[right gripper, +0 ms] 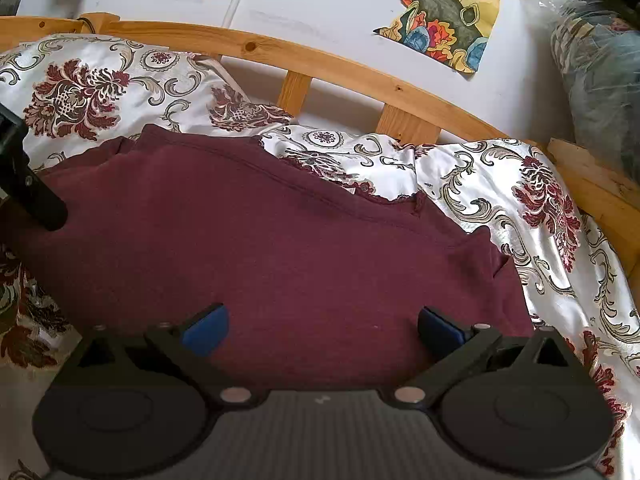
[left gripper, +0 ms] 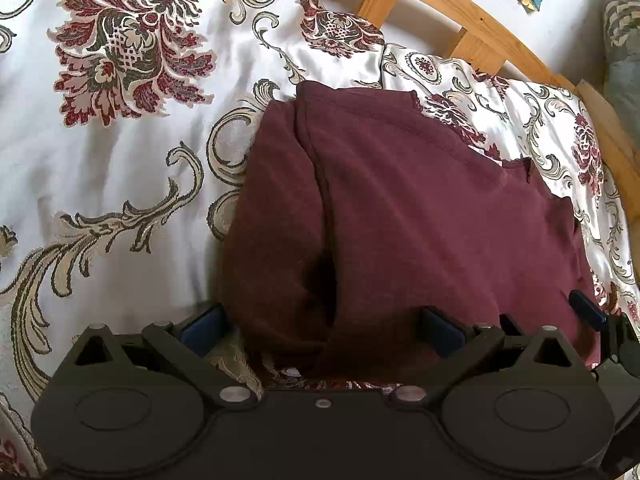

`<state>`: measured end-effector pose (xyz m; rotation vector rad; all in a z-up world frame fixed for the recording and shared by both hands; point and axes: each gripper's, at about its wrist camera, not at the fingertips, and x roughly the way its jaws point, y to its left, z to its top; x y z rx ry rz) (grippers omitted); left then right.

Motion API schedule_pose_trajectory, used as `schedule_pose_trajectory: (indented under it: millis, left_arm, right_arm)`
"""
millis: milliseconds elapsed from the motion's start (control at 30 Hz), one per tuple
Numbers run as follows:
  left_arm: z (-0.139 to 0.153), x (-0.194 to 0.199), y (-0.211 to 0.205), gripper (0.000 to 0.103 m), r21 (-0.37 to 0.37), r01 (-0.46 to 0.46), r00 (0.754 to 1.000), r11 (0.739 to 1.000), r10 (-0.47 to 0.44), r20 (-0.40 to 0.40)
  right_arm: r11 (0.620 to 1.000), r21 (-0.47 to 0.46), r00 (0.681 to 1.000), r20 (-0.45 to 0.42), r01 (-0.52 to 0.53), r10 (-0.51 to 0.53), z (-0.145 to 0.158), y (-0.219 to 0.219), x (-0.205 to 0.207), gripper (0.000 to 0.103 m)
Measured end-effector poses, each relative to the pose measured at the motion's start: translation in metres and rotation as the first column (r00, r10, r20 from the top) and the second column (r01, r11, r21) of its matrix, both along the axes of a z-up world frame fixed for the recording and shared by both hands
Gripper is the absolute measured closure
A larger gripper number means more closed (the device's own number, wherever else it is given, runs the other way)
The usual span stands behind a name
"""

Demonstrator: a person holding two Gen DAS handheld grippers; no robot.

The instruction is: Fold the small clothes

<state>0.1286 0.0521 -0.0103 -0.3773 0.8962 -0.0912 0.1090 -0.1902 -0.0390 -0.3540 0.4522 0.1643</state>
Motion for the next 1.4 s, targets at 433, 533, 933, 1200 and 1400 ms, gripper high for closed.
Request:
schedule_pose_trajectory:
  millis: [433, 533, 933, 1200, 1400]
  left_arm:
    - [-0.002, 0.009, 0.008, 0.001, -0.057, -0.034, 0.998, 0.998, 0.037, 0.051]
    - [-0.002, 0.009, 0.006, 0.002, -0.032, -0.021, 0.997, 0.999, 0.023, 0.072]
    - [0.008, -0.003, -0.012, 0.047, 0.102, -0.032, 0.993, 0.994, 0.02, 0.117]
    - [0.029, -0.003, -0.02, 0.084, 0.136, -0.081, 0.987, 0.987, 0.061, 0.146]
    - [0.075, -0.003, -0.06, 0.086, 0.247, -0.035, 0.963, 0.968, -0.033, 0.266]
  right_arm:
    - [1.0, 0.003, 1.0, 0.001, -0.003, 0.003, 0.0, 0.0, 0.0, 0.0]
    - [1.0, 0.003, 1.0, 0.001, -0.004, 0.004, 0.0, 0.0, 0.0, 0.0]
    - [1.0, 0.015, 1.0, -0.019, -0.006, 0.006, 0.001, -0.002, 0.003, 0.0]
    - [0.991, 0.128, 0.999, -0.004, -0.032, 0.033, 0.023, -0.022, -0.005, 0.0]
    - [0.994, 0.108, 0.998, -0.06, 0.015, -0.009, 0.028, -0.038, -0.009, 0.0]
